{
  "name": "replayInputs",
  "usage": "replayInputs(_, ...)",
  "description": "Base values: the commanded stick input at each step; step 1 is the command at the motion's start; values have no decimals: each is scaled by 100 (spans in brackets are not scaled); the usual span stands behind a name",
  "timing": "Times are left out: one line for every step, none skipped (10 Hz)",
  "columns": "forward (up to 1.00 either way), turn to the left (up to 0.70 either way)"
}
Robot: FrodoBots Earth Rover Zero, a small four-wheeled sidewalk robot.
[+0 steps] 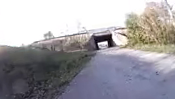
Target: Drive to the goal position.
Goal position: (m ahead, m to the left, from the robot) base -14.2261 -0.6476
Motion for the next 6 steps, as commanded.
replayInputs(-25,-7)
replayInputs(100,-40)
replayInputs(100,-40)
replayInputs(100,-40)
replayInputs(100,-40)
replayInputs(100,-40)
